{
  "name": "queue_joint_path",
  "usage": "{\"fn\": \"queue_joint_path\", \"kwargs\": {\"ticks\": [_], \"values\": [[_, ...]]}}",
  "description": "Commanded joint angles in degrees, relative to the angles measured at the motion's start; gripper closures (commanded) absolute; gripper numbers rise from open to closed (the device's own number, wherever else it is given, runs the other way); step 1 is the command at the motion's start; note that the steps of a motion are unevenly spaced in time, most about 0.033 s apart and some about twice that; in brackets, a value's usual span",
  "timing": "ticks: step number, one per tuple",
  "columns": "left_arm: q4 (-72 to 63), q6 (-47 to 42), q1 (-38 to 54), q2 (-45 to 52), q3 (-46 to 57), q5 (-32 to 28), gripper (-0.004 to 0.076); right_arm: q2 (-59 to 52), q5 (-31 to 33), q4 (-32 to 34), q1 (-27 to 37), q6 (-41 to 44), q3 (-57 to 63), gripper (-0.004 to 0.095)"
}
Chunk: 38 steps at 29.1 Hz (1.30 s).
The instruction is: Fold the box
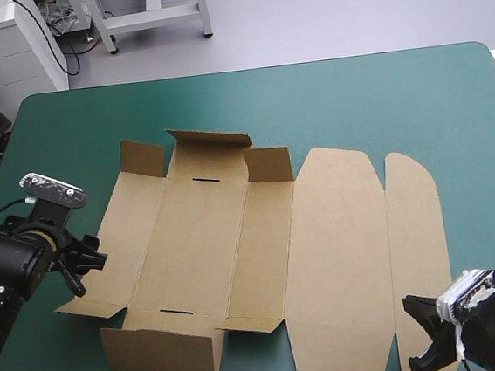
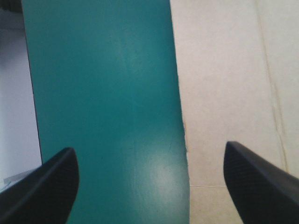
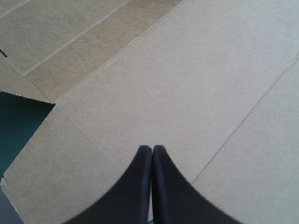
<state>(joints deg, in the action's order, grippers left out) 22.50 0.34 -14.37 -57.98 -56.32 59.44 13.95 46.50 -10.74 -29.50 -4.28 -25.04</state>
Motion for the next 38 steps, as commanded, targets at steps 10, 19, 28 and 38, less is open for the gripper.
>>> {"fn": "queue_joint_path", "kwargs": {"ticks": [10,19,28,38], "values": [[-39.42,30.61,27.50,-12.69,-1.83,-6.12,0.0124,0.49,-3.69,-1.43,0.37,-1.48,-1.51,0.0923],[-53.56,44.73,37.48,-24.01,-1.83,-2.14,0.0124,0.49,-3.69,-1.43,0.37,-1.48,-1.51,0.0923],[-58.06,49.16,37.53,-31.81,-1.83,-1.15,0.0124,0.49,-3.69,-1.43,0.37,-1.75,-1.51,0.0923],[-70.12,56.16,37.53,-37.41,-1.83,14.58,0.0124,0.49,-3.80,-1.22,0.37,-1.94,-1.51,0.0923]]}}
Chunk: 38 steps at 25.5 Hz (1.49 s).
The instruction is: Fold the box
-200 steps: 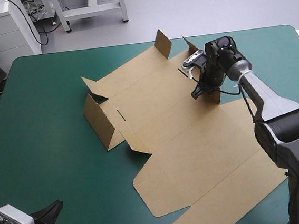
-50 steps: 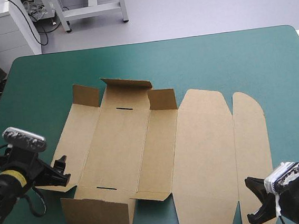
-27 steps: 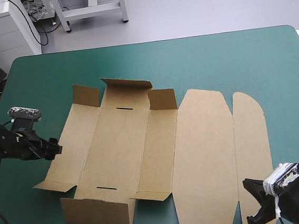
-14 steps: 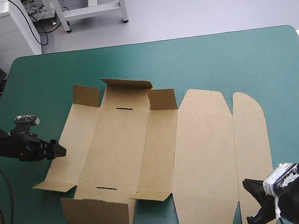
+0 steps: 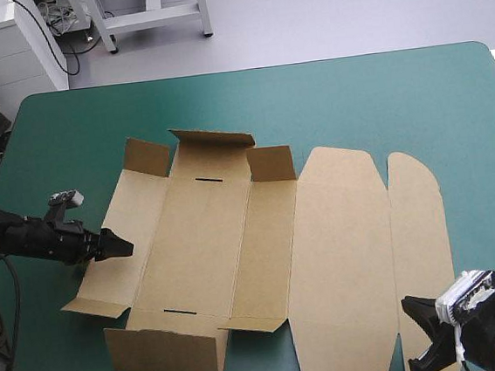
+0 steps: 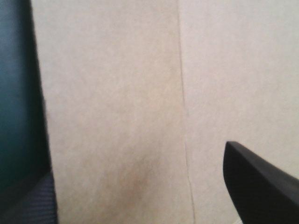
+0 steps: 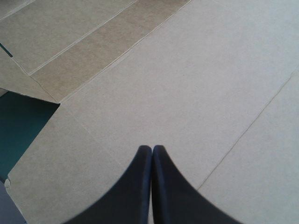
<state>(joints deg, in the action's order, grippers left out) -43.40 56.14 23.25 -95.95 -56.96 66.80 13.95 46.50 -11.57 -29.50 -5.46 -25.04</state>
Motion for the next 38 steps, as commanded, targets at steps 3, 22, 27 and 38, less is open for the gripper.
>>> {"fn": "queue_joint_path", "kwargs": {"ticks": [3,22,27,38], "values": [[-4.12,-2.69,-0.09,-0.14,-1.19,7.65,0.0124,0.49,-3.80,-0.39,0.37,-0.72,-1.51,0.0923],[2.02,-11.17,-11.38,1.55,-6.23,7.65,0.0474,0.49,-3.80,-0.73,0.37,-0.72,-1.51,0.0923],[1.86,-9.82,-11.59,1.55,-6.79,7.65,0.0690,0.49,-3.80,-0.73,0.37,-0.72,-1.51,0.0923],[1.64,-13.34,-11.59,1.55,-6.79,7.65,0.0728,0.49,-3.80,-0.73,0.37,-0.72,-1.51,0.0923]]}}
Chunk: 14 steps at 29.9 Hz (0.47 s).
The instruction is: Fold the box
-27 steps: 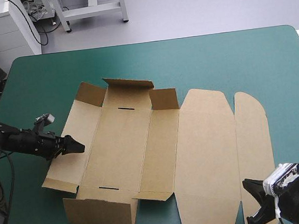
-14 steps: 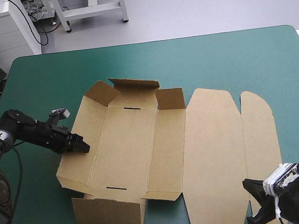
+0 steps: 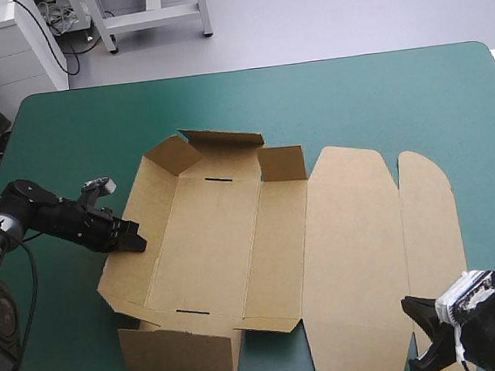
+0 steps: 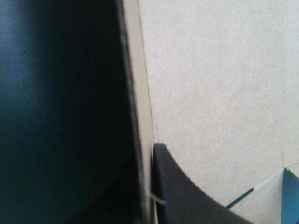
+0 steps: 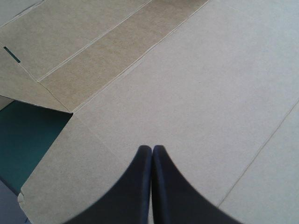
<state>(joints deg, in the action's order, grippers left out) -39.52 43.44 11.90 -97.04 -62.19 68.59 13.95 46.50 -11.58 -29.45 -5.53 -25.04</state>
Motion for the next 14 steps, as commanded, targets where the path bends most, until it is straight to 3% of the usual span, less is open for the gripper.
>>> {"fn": "queue_joint_path", "kwargs": {"ticks": [1,10,14], "values": [[-2.24,-0.64,-0.38,2.64,-1.56,5.86,0.0728,0.49,-3.80,-0.72,0.32,-0.65,-1.51,0.0923],[1.12,2.90,-6.74,2.64,-1.69,5.86,0.0730,0.49,-3.80,-0.72,0.32,-0.65,-1.51,0.0923],[8.52,3.94,-11.31,2.64,-5.58,5.74,0.0731,0.49,-3.80,-0.72,0.32,-0.65,-1.51,0.0923]]}}
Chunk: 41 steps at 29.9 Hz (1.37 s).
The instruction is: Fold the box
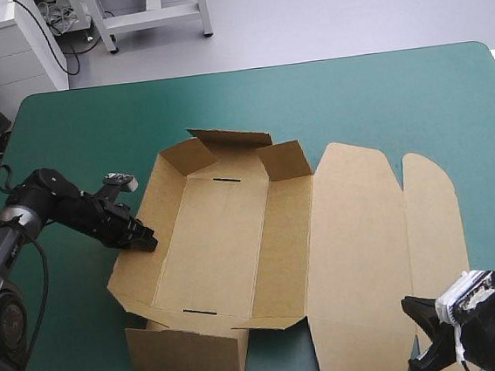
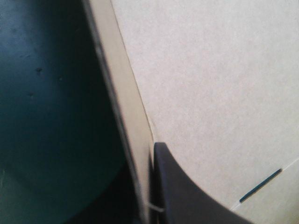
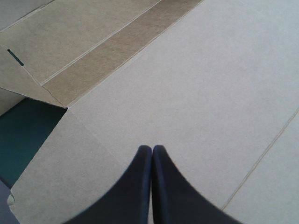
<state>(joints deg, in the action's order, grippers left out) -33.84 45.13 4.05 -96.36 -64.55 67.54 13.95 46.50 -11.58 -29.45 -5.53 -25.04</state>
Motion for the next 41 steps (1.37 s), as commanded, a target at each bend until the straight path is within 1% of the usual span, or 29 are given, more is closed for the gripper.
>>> {"fn": "queue_joint_path", "kwargs": {"ticks": [1,5,7,10,14,16,18,20,24,33,36,38,41], "values": [[6.21,1.78,-5.11,1.96,-5.21,6.64,0.0731,0.49,-3.80,-0.72,0.32,-0.65,-1.51,0.0923],[16.10,-0.34,-10.54,1.96,-14.19,3.54,0.0731,0.49,-3.80,-0.72,0.32,-0.65,-1.51,0.0923],[21.52,-2.08,-13.63,1.82,-19.38,0.13,0.0731,0.49,-3.93,-0.72,0.32,-0.65,-1.51,0.0923],[27.64,-2.00,-17.75,1.09,-26.34,-2.13,0.0731,0.49,-3.93,-0.72,0.32,-0.65,-1.51,0.0923],[34.44,-1.53,-23.00,0.48,-32.87,-4.01,0.0731,0.49,-3.93,-0.72,0.32,-0.65,-1.51,0.0923],[40.14,-1.26,-26.39,0.36,-34.12,-6.89,0.0731,0.49,-3.93,-0.72,0.32,-0.65,-1.51,0.0923],[47.48,-1.26,-29.84,0.36,-34.11,-9.81,0.0731,0.49,-3.93,-0.72,0.32,-0.65,-1.51,0.0923],[52.90,-1.26,-33.50,0.13,-34.11,-11.23,0.0731,0.49,-3.93,-0.72,0.32,-0.65,-1.51,0.0923],[56.22,-1.26,-38.91,0.13,-34.11,-13.60,0.0731,0.49,-4.03,-0.61,0.32,-0.65,-1.51,0.0923],[64.94,-5.10,-49.24,0.24,-33.77,-13.68,0.0731,0.49,-4.03,-0.61,0.32,-0.65,-1.51,0.0923],[68.35,-5.82,-52.20,1.23,-30.66,-13.99,0.0731,0.49,-4.03,-0.61,0.32,-0.65,-1.51,0.0923],[71.53,-7.66,-54.05,2.55,-26.58,-14.99,0.0731,0.49,-4.03,-0.61,0.32,-0.65,-1.51,0.0923],[76.88,-10.77,-55.35,5.14,-19.75,-19.88,0.0731,0.49,-4.03,-0.61,0.32,-0.65,-1.51,0.0923]]}}
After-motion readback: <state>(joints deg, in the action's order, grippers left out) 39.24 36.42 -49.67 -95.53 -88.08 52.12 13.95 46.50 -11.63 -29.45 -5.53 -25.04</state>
